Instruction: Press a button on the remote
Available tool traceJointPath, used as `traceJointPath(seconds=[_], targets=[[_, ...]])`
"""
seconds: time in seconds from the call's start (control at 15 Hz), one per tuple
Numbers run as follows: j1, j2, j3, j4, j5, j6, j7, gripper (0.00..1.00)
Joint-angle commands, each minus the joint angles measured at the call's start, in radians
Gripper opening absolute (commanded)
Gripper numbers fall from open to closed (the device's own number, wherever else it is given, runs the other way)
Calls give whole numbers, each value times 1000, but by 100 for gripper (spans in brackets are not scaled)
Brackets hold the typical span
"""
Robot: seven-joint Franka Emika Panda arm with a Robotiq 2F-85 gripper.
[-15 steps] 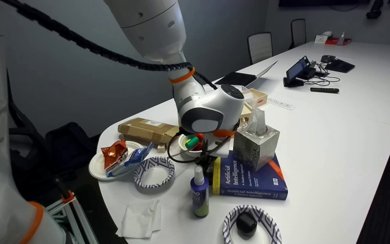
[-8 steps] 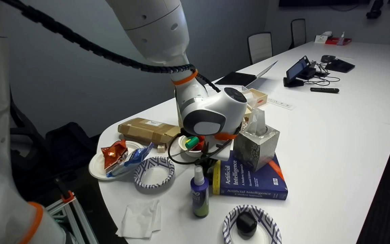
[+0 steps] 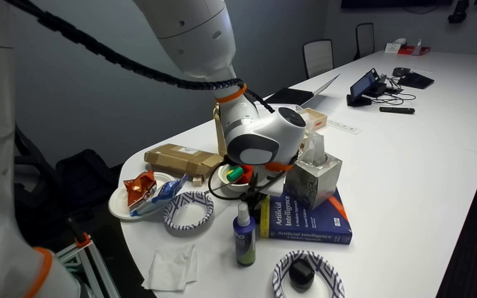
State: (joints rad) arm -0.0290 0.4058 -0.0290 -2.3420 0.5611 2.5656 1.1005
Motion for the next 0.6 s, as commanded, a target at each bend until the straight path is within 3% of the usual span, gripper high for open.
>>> traceJointPath(seconds=[0.0, 0.53], targets=[[-44, 66, 26, 70, 69, -6, -87, 0], [-44, -21, -10, 0, 145, -40, -129, 0]])
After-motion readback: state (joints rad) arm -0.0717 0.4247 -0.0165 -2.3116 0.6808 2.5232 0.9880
